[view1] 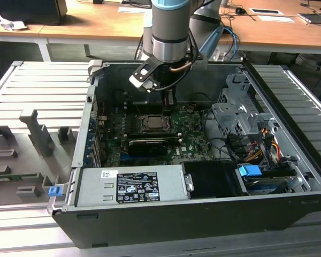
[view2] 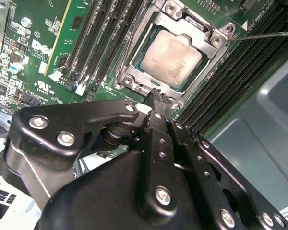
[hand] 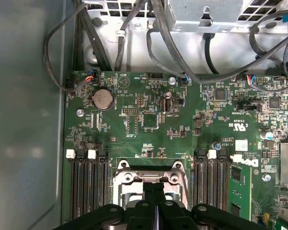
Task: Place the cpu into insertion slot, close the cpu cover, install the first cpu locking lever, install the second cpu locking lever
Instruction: 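Close the cpu cover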
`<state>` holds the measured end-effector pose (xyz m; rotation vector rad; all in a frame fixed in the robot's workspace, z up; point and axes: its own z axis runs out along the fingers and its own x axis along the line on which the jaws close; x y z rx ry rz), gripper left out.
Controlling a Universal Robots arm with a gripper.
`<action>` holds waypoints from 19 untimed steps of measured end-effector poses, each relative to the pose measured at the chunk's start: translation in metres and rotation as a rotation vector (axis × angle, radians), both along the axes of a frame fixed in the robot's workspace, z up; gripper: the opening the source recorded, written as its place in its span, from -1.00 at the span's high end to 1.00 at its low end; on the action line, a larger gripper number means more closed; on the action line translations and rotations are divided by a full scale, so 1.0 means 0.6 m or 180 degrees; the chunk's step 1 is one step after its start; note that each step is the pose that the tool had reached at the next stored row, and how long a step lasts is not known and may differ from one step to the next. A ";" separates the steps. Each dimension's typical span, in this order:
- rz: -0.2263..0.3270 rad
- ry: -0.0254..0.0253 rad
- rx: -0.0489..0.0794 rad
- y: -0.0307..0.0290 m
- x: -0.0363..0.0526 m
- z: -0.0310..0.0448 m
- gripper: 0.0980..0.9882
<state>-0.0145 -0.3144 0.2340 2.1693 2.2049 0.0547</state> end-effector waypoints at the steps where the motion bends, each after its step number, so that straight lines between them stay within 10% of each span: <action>1: 0.0000 0.0000 0.0000 0.0000 0.000 0.000 0.98; 19: 0.0000 0.0000 0.0001 0.0000 -0.006 -0.001 0.98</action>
